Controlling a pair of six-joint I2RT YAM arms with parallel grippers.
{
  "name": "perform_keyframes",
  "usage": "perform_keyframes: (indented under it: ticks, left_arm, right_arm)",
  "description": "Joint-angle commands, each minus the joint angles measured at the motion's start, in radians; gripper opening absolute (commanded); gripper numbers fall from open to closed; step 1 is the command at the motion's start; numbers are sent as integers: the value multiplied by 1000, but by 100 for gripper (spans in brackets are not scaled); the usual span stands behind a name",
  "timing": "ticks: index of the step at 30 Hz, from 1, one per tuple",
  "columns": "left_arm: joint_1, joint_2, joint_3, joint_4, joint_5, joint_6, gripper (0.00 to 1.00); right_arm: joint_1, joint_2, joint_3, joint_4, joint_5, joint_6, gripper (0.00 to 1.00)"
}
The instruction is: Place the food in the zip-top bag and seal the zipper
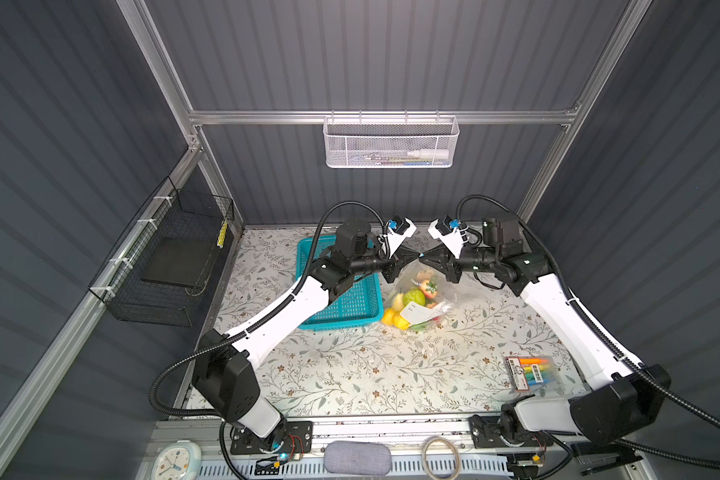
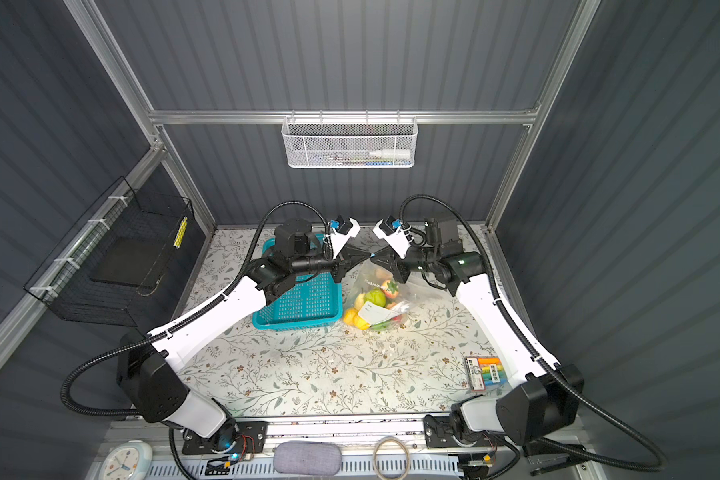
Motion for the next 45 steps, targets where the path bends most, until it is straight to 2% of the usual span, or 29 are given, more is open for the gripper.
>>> perform_keyframes:
  ticks: [1, 17, 20, 23, 27, 30, 33, 37, 45]
  left_arm:
    - [13, -2, 4, 54, -50, -4, 0]
    - [14, -10, 4, 20, -42, 15, 0]
    - [14, -2, 12, 18, 7, 14, 0]
    - [14, 16, 23, 29, 101, -10, 0]
    - [14, 49, 41, 33, 181, -43, 26]
    - [15, 57, 41, 19, 187, -39, 37]
    - [15, 63, 47, -14, 191, -12, 41]
    - [14, 85, 69, -49, 201, 17, 43]
    - [14, 151, 131, -74, 270, 35, 50]
  right_arm:
    - [0, -27, -32, -42, 20, 12, 0]
    - [-56, -71, -86, -30, 34, 38, 1]
    - [-56, -74, -86, -12, 10, 49, 1]
    - [-56, -76, -88, 12, -19, 56, 1]
    - [-56, -79, -109, 51, -26, 55, 1]
    - [-56, -84, -112, 63, -12, 40, 1]
    - [-56, -89, -109, 71, -23, 24, 0]
    - [-56, -102, -118, 91, -43, 12, 0]
    - [-56, -121, -124, 141, -75, 6, 0]
